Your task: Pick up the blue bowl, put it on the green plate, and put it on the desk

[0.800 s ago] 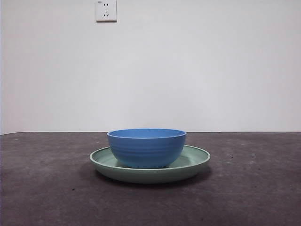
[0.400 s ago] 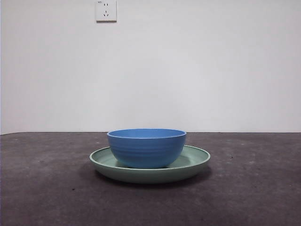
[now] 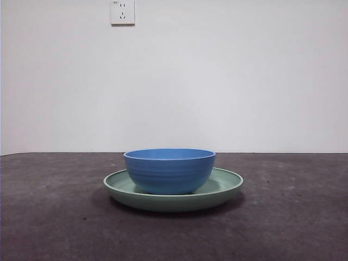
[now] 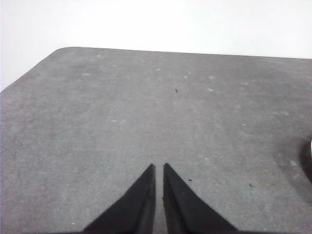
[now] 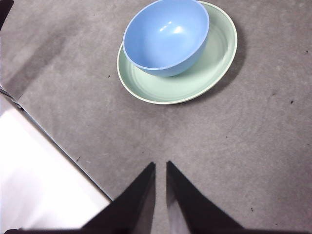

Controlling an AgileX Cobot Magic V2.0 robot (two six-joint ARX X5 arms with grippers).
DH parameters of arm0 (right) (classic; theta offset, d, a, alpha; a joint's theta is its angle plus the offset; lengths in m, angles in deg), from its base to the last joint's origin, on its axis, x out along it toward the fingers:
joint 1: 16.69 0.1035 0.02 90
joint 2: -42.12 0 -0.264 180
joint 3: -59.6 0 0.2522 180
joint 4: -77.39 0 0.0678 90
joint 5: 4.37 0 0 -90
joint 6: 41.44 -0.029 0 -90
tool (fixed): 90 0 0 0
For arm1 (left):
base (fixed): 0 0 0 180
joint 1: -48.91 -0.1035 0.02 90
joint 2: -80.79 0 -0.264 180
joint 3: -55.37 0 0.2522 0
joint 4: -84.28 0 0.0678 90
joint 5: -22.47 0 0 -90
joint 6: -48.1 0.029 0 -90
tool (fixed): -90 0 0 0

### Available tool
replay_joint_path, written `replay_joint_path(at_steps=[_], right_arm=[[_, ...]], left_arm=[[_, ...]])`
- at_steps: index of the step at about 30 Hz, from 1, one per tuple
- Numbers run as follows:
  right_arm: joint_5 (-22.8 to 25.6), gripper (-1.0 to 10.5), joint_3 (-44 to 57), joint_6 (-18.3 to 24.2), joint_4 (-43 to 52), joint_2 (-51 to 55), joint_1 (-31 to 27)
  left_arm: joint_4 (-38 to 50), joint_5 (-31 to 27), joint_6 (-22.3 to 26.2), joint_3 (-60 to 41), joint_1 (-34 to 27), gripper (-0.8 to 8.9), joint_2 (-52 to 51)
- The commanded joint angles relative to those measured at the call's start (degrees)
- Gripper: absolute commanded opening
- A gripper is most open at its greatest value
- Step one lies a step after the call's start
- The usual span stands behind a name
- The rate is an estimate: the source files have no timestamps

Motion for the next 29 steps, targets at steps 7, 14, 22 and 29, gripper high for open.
replay_joint_path(at_steps=[7,14,22,29], right_arm=[[0.0,0.3,-0.5,0.0,0.6,-0.2,0.3],[0.0,0.3,-0.5,0.1,0.6,-0.2,0.3],[0.0,0.3,-0.5,0.0,0.6,-0.2,0.3],[0.0,0.3,-0.5,0.1,0.7,1.4,0.4]], left_arm=[[-0.3,-0.2,0.0,-1.2,0.0,0.26,-0.1],[-0.3,-0.2,0.0,-1.2,0.2,0.26,-0.1],[-0.3,-0.2,0.0,-1.2,0.2,0.26,-0.1],[-0.3,-0.2,0.0,-1.2,0.2,0.26,-0.1]])
